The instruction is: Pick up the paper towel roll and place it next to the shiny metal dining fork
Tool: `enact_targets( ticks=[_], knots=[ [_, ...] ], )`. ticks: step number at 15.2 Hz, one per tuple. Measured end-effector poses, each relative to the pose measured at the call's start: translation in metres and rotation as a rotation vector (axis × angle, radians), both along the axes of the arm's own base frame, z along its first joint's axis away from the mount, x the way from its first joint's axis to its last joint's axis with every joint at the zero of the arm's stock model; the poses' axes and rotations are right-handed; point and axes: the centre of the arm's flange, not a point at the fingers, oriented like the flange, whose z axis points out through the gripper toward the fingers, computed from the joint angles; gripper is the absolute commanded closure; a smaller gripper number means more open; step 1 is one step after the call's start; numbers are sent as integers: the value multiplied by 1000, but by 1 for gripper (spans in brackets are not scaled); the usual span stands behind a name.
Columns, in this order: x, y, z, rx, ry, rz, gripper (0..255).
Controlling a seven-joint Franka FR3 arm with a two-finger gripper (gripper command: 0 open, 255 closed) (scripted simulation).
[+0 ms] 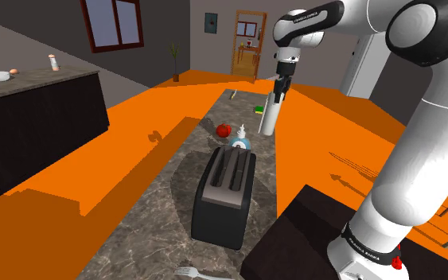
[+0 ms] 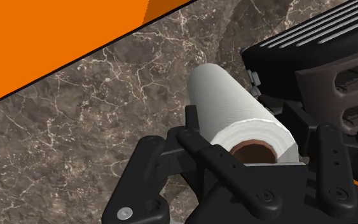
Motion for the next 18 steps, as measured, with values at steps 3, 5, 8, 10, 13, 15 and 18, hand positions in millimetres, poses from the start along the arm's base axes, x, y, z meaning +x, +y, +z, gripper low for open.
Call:
enact_targets(
  ticks=[3,5,8,10,13,15,18],
  knots=[
    [-2,1,16,0,0,0,255],
    [-1,1,26,0,0,0,255],
    [-1,1,42,0,0,0,255],
    [-5,15,46,0,1,0,255],
    [-15,51,45,1,0,1,255],
    [-23,76,46,1,1,2,255],
    [-31,111,48,1,0,1,255]
  ],
)
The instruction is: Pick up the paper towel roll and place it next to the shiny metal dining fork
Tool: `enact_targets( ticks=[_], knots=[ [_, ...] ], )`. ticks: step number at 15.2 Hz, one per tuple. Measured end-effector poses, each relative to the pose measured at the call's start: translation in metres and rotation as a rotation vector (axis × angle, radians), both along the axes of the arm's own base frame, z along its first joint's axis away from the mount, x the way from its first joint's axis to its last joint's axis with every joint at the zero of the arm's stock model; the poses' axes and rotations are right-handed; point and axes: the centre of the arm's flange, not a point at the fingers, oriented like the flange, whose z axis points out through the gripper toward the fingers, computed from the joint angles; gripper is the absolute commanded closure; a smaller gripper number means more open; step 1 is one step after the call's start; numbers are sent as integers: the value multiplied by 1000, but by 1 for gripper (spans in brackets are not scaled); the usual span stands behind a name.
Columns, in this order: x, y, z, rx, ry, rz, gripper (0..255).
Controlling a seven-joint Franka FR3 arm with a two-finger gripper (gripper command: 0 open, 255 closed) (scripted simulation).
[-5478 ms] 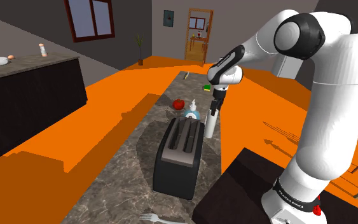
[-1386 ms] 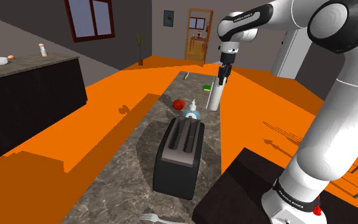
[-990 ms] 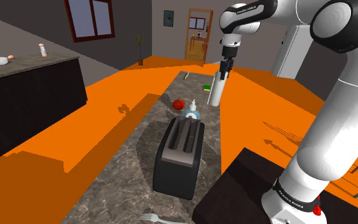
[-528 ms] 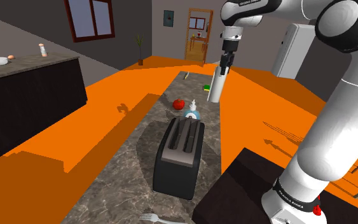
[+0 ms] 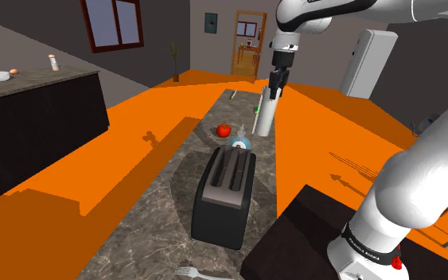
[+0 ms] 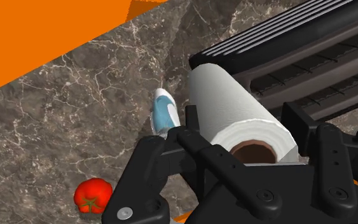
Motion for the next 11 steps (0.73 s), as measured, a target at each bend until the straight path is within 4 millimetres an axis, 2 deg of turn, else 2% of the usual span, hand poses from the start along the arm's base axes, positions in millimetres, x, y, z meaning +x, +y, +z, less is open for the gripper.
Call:
enact_targets(
  ticks=[11],
  knots=[
    [-42,144,-1,-1,0,1,255]
  ],
)
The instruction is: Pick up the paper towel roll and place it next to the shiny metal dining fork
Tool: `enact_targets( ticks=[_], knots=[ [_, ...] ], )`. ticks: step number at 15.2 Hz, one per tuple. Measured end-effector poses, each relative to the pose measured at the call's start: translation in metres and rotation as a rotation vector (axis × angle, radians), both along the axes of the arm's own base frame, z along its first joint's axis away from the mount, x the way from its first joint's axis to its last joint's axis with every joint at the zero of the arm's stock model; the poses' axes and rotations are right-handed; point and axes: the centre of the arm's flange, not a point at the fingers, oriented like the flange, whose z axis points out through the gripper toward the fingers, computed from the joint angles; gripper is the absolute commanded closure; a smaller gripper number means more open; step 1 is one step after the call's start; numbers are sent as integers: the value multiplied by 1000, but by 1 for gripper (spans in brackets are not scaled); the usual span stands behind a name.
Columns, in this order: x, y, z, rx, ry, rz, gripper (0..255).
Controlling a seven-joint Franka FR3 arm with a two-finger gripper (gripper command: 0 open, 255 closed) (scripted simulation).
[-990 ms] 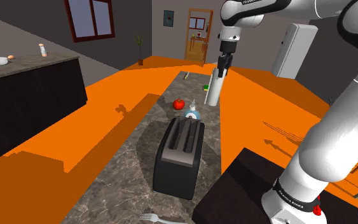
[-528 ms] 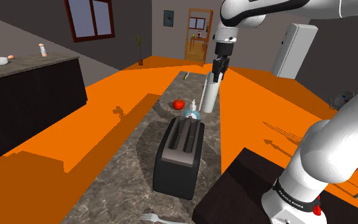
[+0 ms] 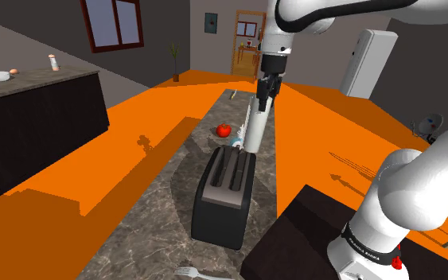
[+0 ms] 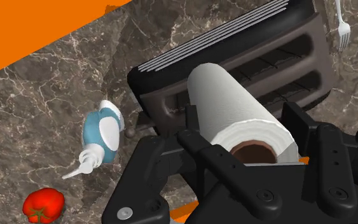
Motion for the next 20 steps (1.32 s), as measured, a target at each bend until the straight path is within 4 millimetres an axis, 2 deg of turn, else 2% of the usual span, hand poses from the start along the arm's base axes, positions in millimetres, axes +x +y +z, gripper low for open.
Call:
enact_targets(
  ticks=[8,12,20],
  knots=[
    [-25,97,0,0,0,-1,255],
    [-41,155,1,-1,0,0,255],
    [-68,257,2,-1,0,0,255]
  ],
)
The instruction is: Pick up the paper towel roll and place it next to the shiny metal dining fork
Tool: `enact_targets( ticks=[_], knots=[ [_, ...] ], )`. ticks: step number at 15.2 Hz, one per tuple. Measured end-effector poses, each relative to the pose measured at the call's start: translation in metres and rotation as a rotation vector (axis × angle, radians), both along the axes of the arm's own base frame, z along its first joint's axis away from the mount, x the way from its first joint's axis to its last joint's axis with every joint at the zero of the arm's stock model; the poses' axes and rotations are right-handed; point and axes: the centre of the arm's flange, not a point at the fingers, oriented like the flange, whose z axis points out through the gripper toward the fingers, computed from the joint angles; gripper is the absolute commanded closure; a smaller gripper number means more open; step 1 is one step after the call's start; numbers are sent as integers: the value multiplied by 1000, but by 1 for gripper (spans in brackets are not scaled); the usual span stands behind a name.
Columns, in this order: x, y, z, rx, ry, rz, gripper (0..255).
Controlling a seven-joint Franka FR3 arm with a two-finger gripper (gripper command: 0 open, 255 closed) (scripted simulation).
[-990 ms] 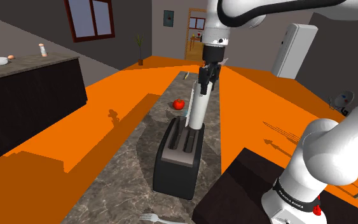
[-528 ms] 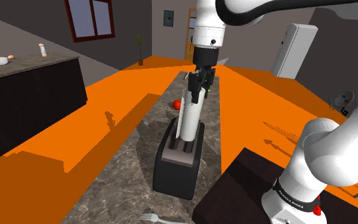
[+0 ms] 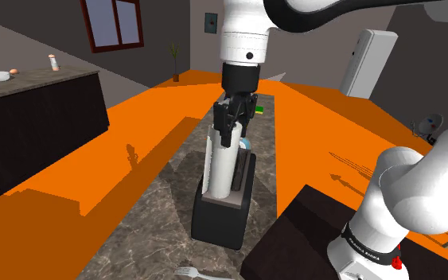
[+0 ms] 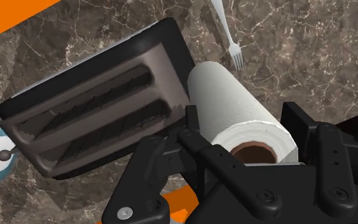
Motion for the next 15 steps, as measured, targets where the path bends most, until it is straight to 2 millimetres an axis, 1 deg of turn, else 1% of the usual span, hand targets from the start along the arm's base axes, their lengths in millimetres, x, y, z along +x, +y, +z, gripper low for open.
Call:
enact_targets(
  ticks=[2,5,6,9,10,12,15],
  knots=[
    [-7,25,-2,0,0,0,255],
    [-18,62,1,-1,0,0,255],
    [-20,73,-1,-1,0,-1,255],
    [-32,112,0,0,-1,0,255],
    [-33,127,0,0,-1,0,255],
    [-40,147,1,-1,0,0,255],
    [-56,185,-1,-1,-1,1,255]
  ],
)
